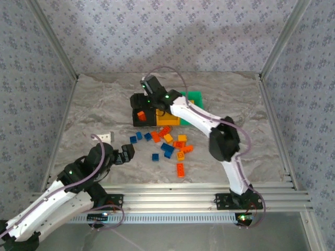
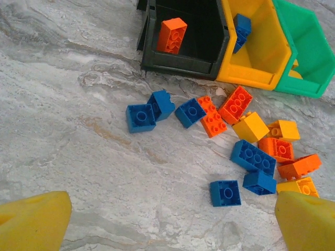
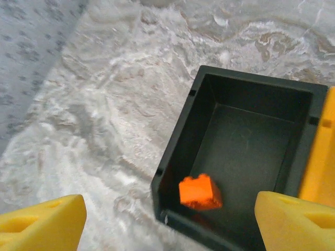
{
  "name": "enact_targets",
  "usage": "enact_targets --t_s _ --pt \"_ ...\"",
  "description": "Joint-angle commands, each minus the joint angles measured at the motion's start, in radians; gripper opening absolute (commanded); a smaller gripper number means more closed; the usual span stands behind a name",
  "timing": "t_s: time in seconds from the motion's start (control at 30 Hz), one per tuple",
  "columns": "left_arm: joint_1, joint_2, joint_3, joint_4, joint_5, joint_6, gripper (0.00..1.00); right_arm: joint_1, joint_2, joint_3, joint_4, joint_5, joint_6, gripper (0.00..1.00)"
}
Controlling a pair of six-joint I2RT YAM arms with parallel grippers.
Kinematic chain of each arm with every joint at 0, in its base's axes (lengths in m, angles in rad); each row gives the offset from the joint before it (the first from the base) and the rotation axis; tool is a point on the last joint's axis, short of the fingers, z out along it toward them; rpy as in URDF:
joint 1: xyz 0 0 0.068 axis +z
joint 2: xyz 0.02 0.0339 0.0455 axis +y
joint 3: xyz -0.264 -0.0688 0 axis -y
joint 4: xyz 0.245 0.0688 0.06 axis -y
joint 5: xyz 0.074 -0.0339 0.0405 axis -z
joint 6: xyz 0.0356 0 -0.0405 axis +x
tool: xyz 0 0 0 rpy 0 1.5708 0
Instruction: Sort the legos into containers by color
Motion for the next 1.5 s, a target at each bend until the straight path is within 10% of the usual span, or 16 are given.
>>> enact_targets --t_s 0.0,0.47,0.9,1.2,1.47 --pt "0.005 0.0 0.028 0.015 0.014 0.023 0.99 0.026 -0.204 -0.22 0.089 0.067 0.05 0.86" --pt "0.007 -0.04 -0.071 0.048 -0.013 -0.046 1.0 0.226 -0.641 -0.994 -0.108 0.163 0.283 0.85" --pt "0.007 -0.082 -0.098 0.027 -0.02 -0.077 1.0 0.32 -0.385 -0.928 -0.173 0.182 0.293 0.71" --pt "0.007 -0.081 -0.099 0.033 -0.023 -0.067 0.99 0.338 -0.422 -0.945 -0.155 0.124 0.228 0.43" --pt "0.007 -0.081 -0.111 0.056 -0.022 -0.063 0.99 0.347 -0.554 -0.816 -0.141 0.139 0.147 0.37"
